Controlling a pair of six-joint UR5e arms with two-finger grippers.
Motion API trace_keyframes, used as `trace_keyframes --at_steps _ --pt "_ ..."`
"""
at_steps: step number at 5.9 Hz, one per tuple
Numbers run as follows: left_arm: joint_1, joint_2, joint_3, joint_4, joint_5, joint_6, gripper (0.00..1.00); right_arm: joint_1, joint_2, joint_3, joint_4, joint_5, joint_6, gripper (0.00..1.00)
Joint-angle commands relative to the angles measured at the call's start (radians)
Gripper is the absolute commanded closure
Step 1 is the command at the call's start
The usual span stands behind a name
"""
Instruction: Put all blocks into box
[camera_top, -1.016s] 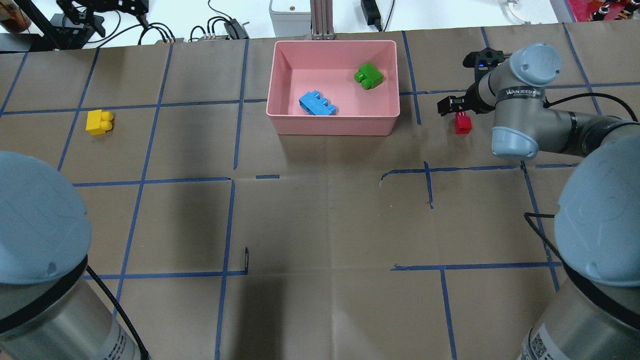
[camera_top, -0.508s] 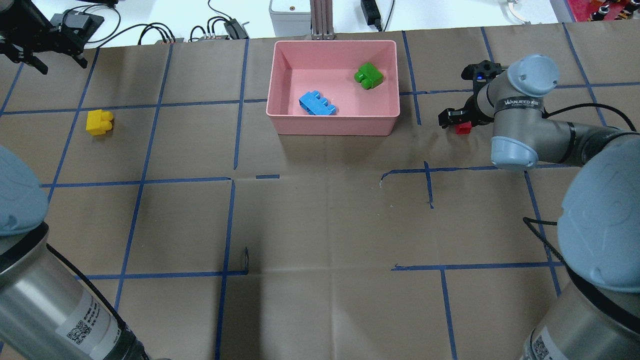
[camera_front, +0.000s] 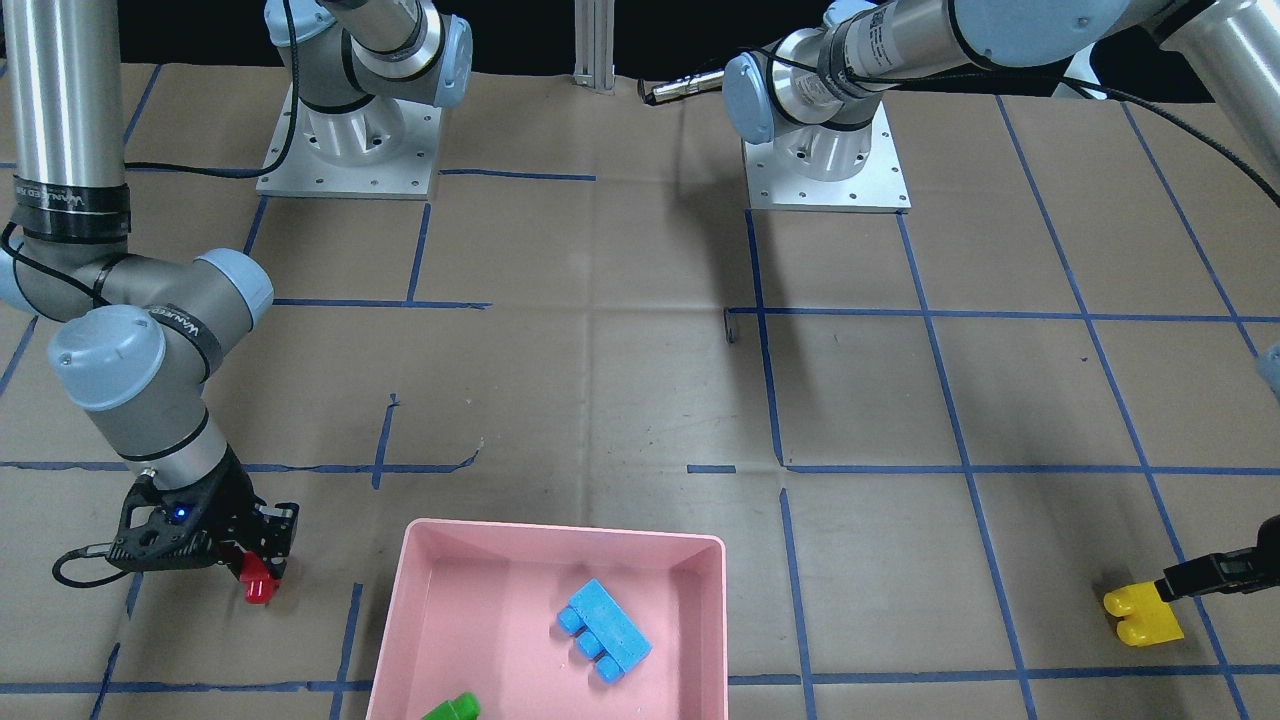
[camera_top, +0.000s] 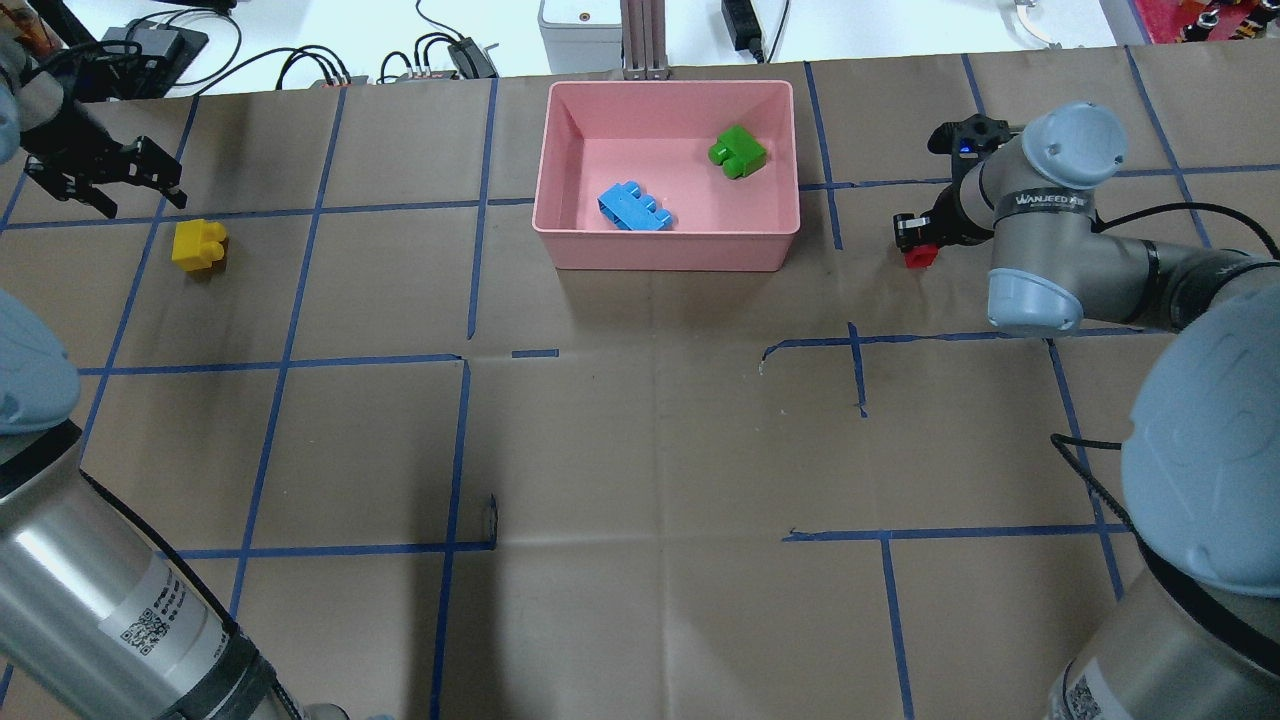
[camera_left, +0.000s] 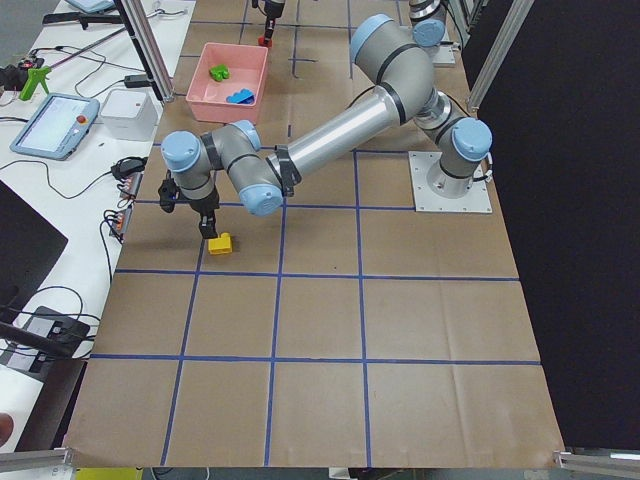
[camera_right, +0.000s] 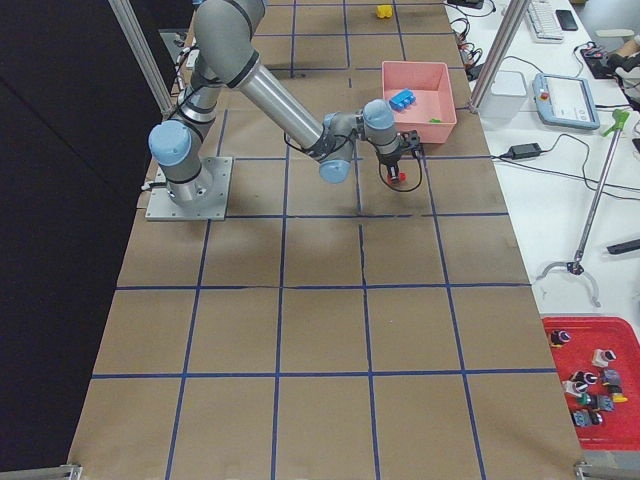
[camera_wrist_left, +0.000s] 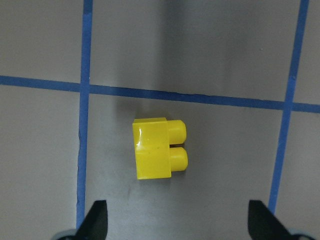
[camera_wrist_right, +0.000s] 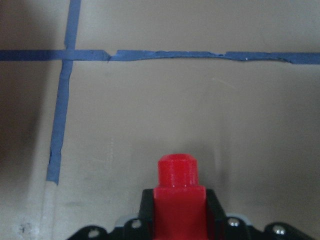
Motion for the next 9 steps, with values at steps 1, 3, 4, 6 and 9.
trace_keyframes --at_steps 1,3,4,6,9 --pt "0.002 -0.02 -0.052 0.091 -0.002 -0.009 0.01 0.002 -0.116 -0.038 0.074 -0.017 0.002 0.95" --pt "-0.001 -0.077 -0.055 0.128 -0.01 -0.011 0.01 0.099 -0.215 -0.256 0.542 0.003 0.029 0.97" --pt "-0.001 -0.08 -0.062 0.131 -0.01 -0.014 0.01 0.174 -0.181 -0.33 0.547 0.015 0.122 0.97" --pt "-0.001 -0.086 -0.055 0.131 -0.01 -0.014 0.26 0.303 0.04 -0.476 0.321 0.129 0.161 0.96" --pt "-0.001 -0.091 -0.042 0.133 -0.013 -0.016 0.53 0.324 0.098 -0.56 0.307 0.089 0.138 0.0"
